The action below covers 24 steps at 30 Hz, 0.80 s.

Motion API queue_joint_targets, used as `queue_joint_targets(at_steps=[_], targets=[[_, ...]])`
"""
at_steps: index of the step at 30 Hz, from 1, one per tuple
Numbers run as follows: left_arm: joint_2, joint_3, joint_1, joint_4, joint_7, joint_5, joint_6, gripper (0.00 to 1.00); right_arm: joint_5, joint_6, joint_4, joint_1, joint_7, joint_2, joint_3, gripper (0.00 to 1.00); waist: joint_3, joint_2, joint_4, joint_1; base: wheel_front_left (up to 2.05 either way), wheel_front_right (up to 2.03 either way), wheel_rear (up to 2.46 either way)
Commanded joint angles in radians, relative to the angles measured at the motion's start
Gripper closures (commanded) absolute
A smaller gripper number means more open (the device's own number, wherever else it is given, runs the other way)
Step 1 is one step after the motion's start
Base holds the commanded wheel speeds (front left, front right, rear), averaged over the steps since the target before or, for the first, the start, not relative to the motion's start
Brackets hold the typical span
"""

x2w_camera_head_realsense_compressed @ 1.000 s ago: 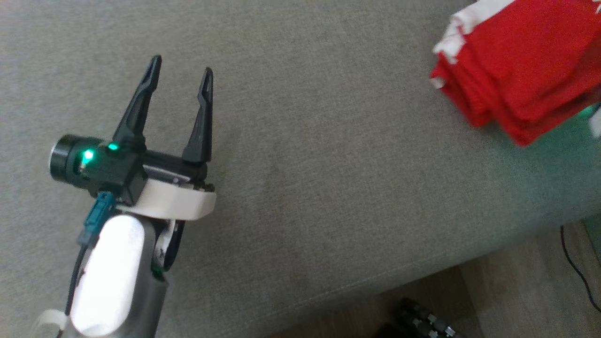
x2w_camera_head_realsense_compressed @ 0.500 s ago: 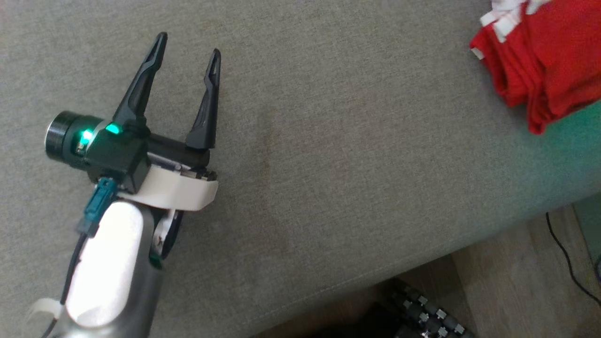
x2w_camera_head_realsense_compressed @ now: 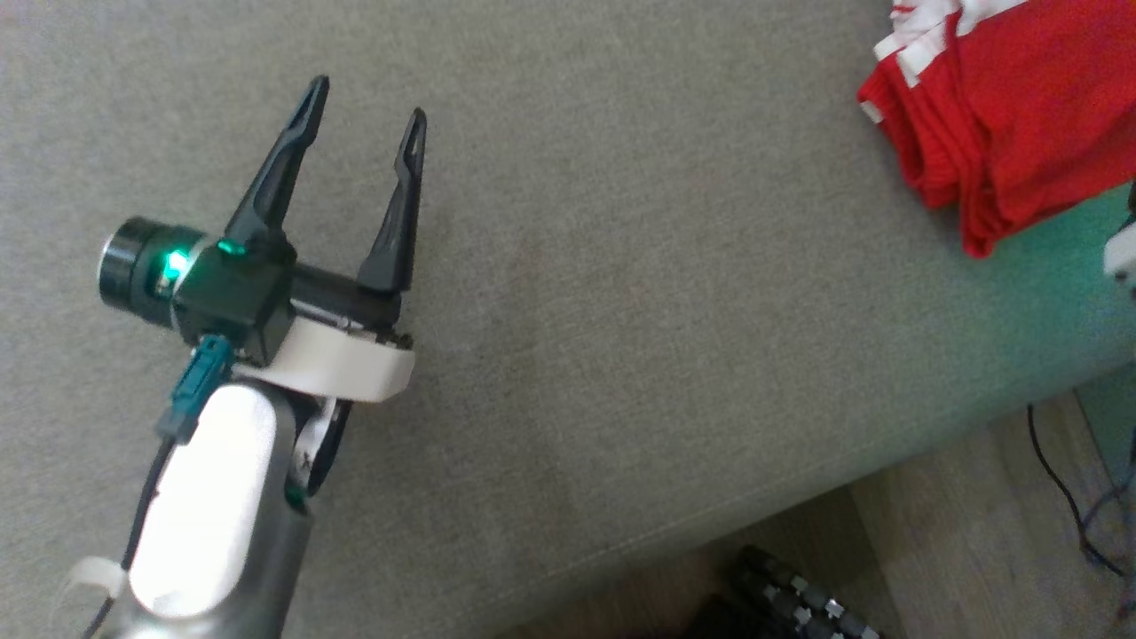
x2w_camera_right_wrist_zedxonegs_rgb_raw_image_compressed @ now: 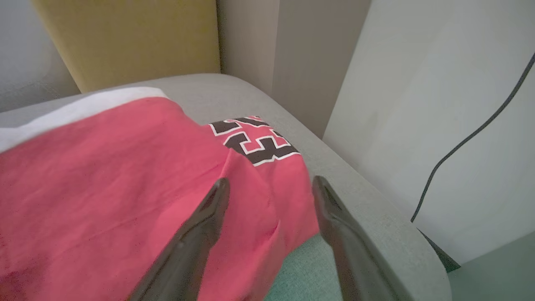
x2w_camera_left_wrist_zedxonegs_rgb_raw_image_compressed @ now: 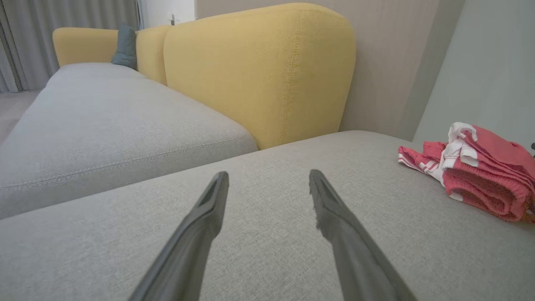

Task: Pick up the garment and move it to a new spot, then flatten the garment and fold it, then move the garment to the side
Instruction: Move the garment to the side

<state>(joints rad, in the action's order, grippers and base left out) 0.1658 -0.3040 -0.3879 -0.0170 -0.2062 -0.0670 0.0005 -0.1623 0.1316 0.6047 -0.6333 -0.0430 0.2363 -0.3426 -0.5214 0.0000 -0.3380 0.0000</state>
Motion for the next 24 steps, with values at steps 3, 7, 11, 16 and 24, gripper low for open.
queue_joint_targets(at_steps=[3,7,11,16,24], targets=[[0.001,0.039,0.05,-0.012,-0.02,-0.023,0.019,0.0,0.021,-0.001,-0.128,0.127,0.056,-0.01,0.012,0.0,0.095,0.0,0.034,0.0,0.0,0.0,0.0],[-0.008,0.059,0.099,0.001,-0.03,-0.047,0.043,0.0,0.037,-0.001,-0.288,0.241,0.076,-0.062,0.043,0.0,0.156,0.0,0.064,0.0,0.0,0.0,0.0],[-0.015,0.08,0.146,0.011,-0.037,-0.068,0.067,0.0,0.06,-0.001,-0.444,0.346,0.052,-0.114,0.097,0.0,0.206,0.0,0.103,0.0,0.0,0.0,0.0],[-0.025,0.107,0.206,0.023,-0.043,-0.095,0.097,0.0,0.063,-0.001,-0.589,0.441,0.02,-0.152,0.2,0.0,0.257,0.0,0.173,0.0,0.0,0.0,0.0],[-0.026,0.139,0.245,0.044,-0.048,-0.129,0.114,0.0,0.049,-0.001,-0.666,0.477,0.011,-0.173,0.311,0.0,0.302,0.0,0.265,0.0,0.0,0.0,0.0]])
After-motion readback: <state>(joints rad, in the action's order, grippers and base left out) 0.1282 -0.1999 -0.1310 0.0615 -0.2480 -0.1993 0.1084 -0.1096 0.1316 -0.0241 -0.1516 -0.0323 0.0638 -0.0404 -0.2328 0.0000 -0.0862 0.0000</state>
